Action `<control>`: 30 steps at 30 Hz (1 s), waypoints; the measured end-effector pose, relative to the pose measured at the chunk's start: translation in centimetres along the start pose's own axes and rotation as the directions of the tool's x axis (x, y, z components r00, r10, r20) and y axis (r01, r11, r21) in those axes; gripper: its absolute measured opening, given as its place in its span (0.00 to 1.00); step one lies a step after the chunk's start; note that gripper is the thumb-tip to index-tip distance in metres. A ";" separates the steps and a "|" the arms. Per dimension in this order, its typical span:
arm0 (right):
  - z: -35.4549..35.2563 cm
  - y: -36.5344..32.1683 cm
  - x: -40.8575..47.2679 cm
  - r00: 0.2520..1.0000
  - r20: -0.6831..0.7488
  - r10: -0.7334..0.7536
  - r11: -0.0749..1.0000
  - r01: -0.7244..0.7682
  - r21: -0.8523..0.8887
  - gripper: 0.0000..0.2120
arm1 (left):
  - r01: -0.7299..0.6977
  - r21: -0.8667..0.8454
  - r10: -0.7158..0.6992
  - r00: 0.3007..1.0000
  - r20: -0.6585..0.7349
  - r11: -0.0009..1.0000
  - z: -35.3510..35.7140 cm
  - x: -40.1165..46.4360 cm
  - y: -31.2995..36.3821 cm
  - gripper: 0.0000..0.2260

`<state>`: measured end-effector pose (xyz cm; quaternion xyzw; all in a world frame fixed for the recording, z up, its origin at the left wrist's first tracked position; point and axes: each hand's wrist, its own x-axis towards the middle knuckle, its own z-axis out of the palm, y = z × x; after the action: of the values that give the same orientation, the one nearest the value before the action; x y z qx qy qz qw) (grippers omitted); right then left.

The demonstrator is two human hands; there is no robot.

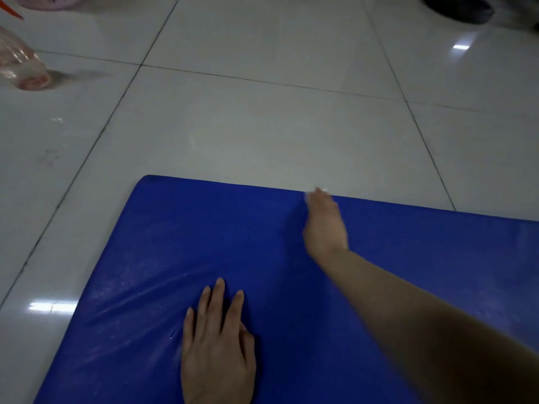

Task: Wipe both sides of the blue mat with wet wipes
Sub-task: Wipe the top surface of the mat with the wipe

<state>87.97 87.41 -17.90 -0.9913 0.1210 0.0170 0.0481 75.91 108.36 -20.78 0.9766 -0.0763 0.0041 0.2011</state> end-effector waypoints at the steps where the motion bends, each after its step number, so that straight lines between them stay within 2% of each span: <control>1: 0.6 -2.2 0.0 0.994 0.008 -0.107 0.994 0.107 0.004 0.29 | -0.003 0.003 0.003 1.000 -0.006 1.000 0.0 0.0 0.0 0.24; 3: 1.4 -5.8 -0.5 0.957 0.073 -0.281 0.958 0.276 0.075 0.32 | -0.013 0.025 0.013 1.000 -0.006 1.000 0.0 -0.1 -0.1 0.24; 5: 1.4 -6.2 -0.7 0.943 0.083 -0.323 0.943 0.313 0.113 0.35 | -0.021 0.038 0.021 1.000 -0.005 0.999 0.1 -0.1 -0.2 0.24; 7: 1.1 -3.6 -0.8 0.947 0.069 -0.314 0.948 0.310 0.070 0.35 | -0.019 0.030 0.019 1.000 -0.014 0.999 0.1 -0.1 -0.2 0.24; 9: 0.3 0.2 -1.0 0.974 0.062 -0.217 0.976 0.215 0.035 0.35 | -0.023 0.034 0.024 1.000 -0.012 0.999 0.1 -0.1 -0.2 0.24; 12: -0.5 3.6 -1.7 0.999 0.047 0.028 0.997 -0.031 0.068 0.35 | -0.034 0.033 0.034 0.999 -0.002 0.999 0.1 -0.1 -0.2 0.24; 14: -0.3 2.8 -1.7 0.998 0.023 0.063 0.998 -0.064 0.026 0.32 | -0.027 0.034 0.027 1.000 0.005 0.999 0.1 -0.1 -0.3 0.24; 16: 0.5 -0.1 -1.9 0.998 0.023 -0.064 0.998 0.064 -0.007 0.30 | -0.023 0.038 0.022 1.000 0.012 0.999 0.1 -0.2 -0.3 0.24; 18: 1.8 -3.1 -2.4 0.979 0.030 -0.204 0.967 0.196 0.166 0.29 | -0.019 0.058 0.018 1.000 0.018 0.998 0.0 -0.2 -0.3 0.24; 19: 1.8 -4.1 -2.8 0.951 0.072 -0.301 0.944 0.286 0.167 0.31 | -0.019 0.072 0.018 1.000 0.020 0.997 0.0 -0.1 -0.3 0.24; 21: 0.9 -4.0 -3.3 0.918 0.079 -0.389 0.913 0.372 0.166 0.34 | -0.023 0.077 0.021 1.000 0.022 0.997 0.0 -0.1 -0.3 0.23; 22: 0.8 -2.8 -3.2 0.920 0.057 -0.387 0.916 0.376 0.142 0.35 | -0.022 0.070 0.020 1.000 0.023 0.997 0.0 -0.1 -0.3 0.23; 24: 0.8 1.1 -2.5 0.966 0.033 -0.255 0.964 0.251 0.090 0.33 | -0.012 0.062 0.011 1.000 0.026 0.998 0.1 -0.2 -0.3 0.23; 27: 0.1 6.2 -2.0 0.998 -0.022 0.063 0.990 -0.060 0.126 0.31 | -0.011 0.044 0.009 0.999 0.032 0.999 0.2 -0.2 -0.3 0.24; 29: 0.2 6.4 -2.0 0.983 -0.051 0.176 0.974 -0.167 0.155 0.32 | -0.015 0.044 0.013 1.000 0.028 0.999 0.2 -0.2 -0.3 0.24; 30: 0.4 5.6 -1.9 0.982 -0.071 0.176 0.973 -0.162 0.166 0.31 | -0.017 0.048 0.016 1.000 0.022 0.999 0.3 -0.2 -0.3 0.24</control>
<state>84.79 82.53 -18.75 -0.9702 0.2079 -0.0310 0.1203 75.79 108.60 -21.16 0.9805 -0.0863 -0.0031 0.1764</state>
